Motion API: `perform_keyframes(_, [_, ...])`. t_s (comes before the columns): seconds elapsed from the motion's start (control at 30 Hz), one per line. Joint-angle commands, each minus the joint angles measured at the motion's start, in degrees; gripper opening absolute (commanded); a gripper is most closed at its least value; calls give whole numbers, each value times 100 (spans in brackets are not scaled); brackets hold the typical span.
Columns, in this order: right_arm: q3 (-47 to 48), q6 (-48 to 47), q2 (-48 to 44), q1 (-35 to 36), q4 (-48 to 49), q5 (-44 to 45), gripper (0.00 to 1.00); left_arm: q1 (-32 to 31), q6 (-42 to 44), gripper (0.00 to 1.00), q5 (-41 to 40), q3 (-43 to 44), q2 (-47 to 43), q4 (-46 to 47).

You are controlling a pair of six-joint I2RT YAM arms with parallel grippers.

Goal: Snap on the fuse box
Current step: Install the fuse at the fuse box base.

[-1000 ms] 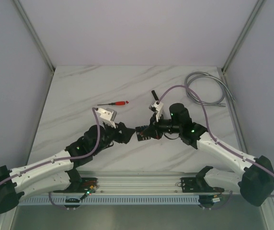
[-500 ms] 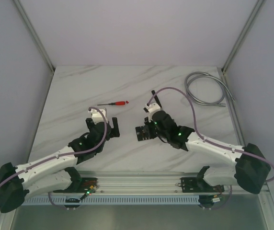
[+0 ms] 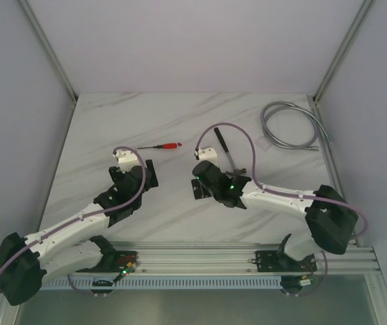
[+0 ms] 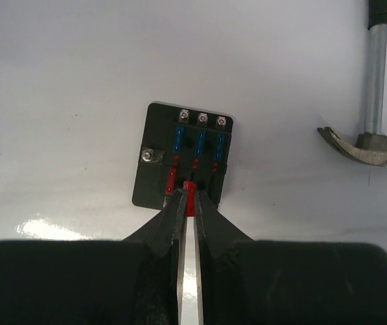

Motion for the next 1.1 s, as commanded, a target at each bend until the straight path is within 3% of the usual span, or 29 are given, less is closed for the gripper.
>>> perform_keyframes(0.0, [388, 238, 309, 135, -325, 663, 0, 185, -193, 100, 42, -54, 12, -228])
perform_keyframes(0.37, [699, 370, 1026, 217, -659, 869, 0, 315, -259, 100, 138, -72, -12, -276])
perform_keyframes(1.07, [876, 330, 1317, 223, -655, 779, 0, 355, -260, 100, 231, -46, 40, -276])
